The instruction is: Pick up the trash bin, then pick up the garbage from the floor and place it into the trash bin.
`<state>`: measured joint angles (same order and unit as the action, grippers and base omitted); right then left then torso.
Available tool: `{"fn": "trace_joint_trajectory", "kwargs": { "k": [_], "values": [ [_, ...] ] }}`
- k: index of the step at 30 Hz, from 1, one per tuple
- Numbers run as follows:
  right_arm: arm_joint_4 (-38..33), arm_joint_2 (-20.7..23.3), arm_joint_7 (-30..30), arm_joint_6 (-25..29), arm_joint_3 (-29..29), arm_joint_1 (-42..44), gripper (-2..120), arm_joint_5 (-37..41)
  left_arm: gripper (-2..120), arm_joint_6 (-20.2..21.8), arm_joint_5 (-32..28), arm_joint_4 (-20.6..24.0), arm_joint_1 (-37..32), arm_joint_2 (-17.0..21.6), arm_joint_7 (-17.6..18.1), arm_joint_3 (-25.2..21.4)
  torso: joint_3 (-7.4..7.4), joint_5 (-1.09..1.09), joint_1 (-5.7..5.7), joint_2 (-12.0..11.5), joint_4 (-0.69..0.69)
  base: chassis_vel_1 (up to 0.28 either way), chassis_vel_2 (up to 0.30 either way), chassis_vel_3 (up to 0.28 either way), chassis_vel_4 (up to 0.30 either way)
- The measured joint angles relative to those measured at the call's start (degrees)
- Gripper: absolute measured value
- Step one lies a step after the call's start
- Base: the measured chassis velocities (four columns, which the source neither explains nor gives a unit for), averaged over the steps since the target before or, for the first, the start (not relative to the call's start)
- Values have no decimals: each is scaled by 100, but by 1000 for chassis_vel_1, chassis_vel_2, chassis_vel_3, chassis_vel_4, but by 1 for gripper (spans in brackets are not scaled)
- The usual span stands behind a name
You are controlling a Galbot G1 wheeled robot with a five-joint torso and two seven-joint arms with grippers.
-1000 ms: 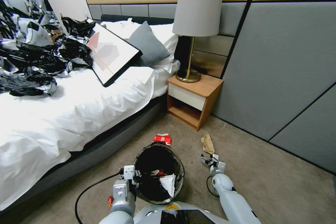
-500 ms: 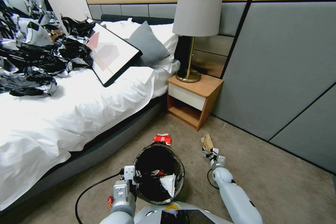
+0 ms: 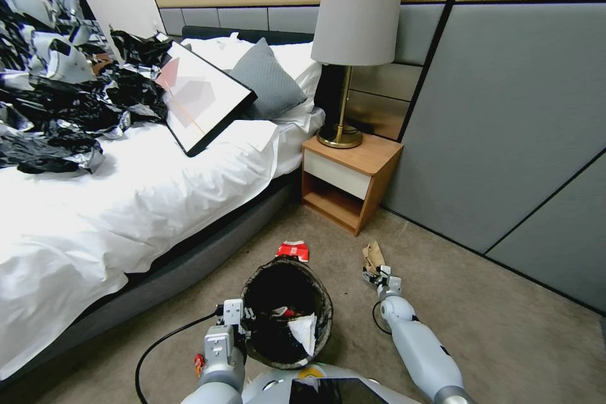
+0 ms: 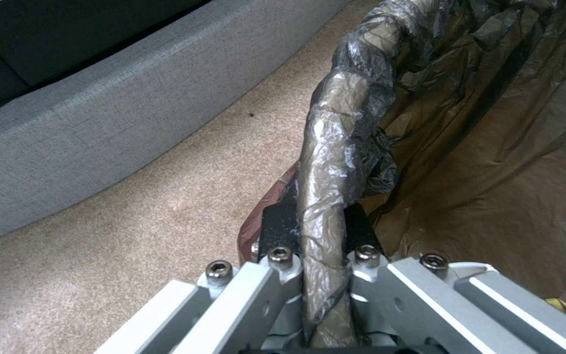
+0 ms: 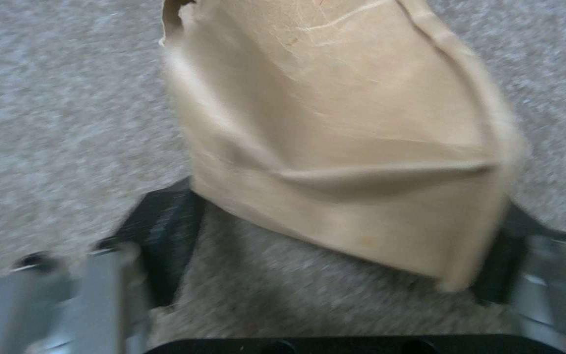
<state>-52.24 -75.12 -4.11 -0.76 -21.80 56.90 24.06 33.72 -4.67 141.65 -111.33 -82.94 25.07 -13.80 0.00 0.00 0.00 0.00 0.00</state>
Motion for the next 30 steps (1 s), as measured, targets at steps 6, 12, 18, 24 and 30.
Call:
{"fn": "trace_joint_trajectory", "kwargs": {
  "k": [6,12,18,24,30],
  "values": [
    [31,28,42,101,-45,-33,54,-31,0,-22,11,-21,4,-1,10,6,0,0,0,0,0,0,0,0,0],
    [-64,48,63,212,-97,-50,30,-158,0,-44,30,-57,9,-15,11,26,0,0,0,0,0,0,0,0,0],
    [-114,66,93,292,-117,-45,16,-265,0,-59,41,-62,6,-14,10,25,0,0,0,0,0,0,0,0,0],
    [-135,95,121,362,-135,-34,5,-330,0,-80,58,-81,2,-19,10,29,0,0,0,0,0,0,0,0,0],
    [-210,99,120,457,-154,10,5,-379,0,-97,64,-96,9,-20,4,30,0,0,0,0,0,0,0,0,0]
  ]
}}
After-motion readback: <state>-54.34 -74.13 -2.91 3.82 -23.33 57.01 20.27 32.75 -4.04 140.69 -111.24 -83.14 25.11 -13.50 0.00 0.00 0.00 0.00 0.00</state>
